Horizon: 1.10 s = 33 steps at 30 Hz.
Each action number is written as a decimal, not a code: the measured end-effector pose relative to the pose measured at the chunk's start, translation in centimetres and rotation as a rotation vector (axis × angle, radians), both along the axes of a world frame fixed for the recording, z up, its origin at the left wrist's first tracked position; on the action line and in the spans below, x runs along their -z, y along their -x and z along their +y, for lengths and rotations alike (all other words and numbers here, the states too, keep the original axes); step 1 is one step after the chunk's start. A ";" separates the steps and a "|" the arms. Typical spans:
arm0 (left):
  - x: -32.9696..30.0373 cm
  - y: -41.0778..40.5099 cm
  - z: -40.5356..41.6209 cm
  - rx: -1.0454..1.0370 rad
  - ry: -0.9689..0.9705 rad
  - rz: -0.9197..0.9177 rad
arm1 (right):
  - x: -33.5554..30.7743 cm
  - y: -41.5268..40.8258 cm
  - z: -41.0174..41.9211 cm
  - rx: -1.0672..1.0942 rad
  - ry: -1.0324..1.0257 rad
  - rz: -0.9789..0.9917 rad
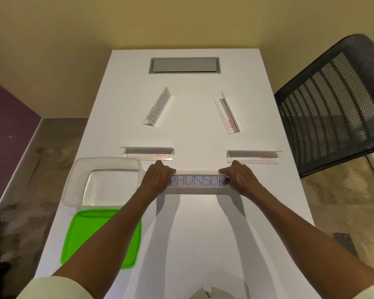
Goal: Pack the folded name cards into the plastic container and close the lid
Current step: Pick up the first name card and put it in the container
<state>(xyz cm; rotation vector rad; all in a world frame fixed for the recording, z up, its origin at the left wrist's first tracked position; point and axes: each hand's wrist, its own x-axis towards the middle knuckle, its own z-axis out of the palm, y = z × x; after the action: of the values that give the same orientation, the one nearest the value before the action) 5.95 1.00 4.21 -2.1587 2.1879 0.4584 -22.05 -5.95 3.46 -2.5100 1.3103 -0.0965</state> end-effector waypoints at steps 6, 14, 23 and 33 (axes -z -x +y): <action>-3.3 -2.5 0.9 -0.063 0.087 0.118 | -3.1 -2.3 0.8 -0.054 0.078 0.034; -6.3 -8.5 3.0 -0.156 0.087 0.109 | -6.9 -8.2 2.5 -0.040 0.035 0.063; -7.4 -16.0 7.4 -0.272 0.044 0.084 | -7.9 -16.5 5.8 -0.128 0.059 0.095; -6.9 -22.5 10.5 -0.335 0.027 0.065 | -7.3 -23.5 8.5 -0.208 0.129 0.125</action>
<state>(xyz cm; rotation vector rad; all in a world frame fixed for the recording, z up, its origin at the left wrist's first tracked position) 28.46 11.45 11.08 -2.5703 1.8712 0.5191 1.47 2.54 10.74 -2.7868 1.1107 0.0235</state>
